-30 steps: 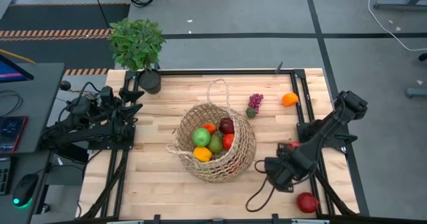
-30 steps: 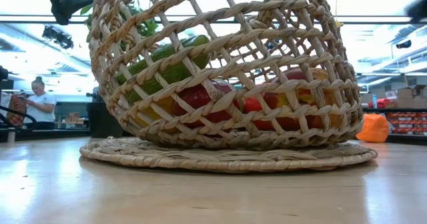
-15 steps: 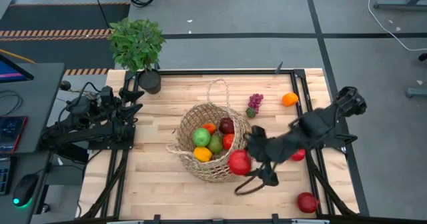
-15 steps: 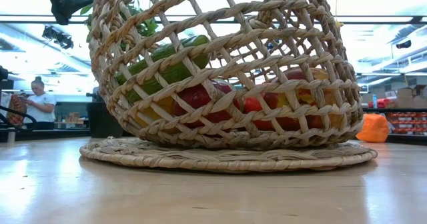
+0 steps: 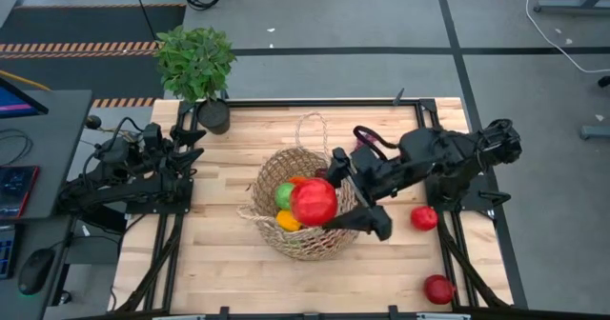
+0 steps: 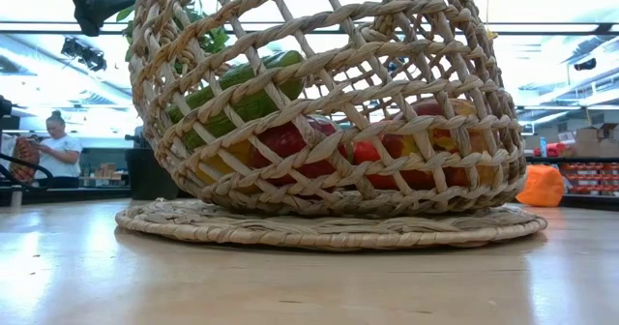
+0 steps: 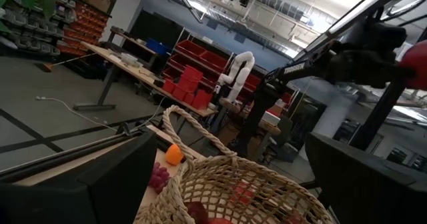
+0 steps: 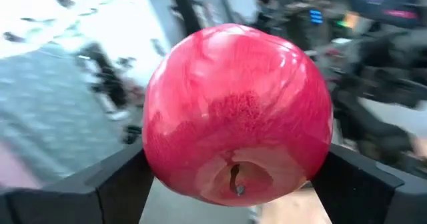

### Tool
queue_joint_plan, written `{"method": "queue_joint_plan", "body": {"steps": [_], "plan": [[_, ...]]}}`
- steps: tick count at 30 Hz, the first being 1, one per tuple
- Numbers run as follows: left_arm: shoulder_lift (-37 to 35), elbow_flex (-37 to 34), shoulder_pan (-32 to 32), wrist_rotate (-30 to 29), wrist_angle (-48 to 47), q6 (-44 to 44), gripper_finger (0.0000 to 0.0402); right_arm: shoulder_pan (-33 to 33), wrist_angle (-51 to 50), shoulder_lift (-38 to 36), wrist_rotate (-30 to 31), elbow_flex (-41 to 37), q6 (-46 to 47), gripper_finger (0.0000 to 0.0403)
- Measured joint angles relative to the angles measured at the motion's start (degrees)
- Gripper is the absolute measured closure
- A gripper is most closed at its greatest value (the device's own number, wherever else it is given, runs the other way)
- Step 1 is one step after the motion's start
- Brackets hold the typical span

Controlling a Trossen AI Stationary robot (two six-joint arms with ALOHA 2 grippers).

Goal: Build produce basket
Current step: Put the bottom red apple into the brown basket

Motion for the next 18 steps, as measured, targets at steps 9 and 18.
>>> {"method": "queue_joint_plan", "body": {"steps": [9,18], "plan": [[0.0,0.0,0.01,0.02,0.02,0.01,0.0012,0.4,1.86,0.05,-8.42,-0.81,0.23,0.0037],[0.0,0.0,0.0,0.02,0.0,0.02,0.0012,0.67,1.22,0.11,-6.85,-0.87,0.19,0.0037]]}}
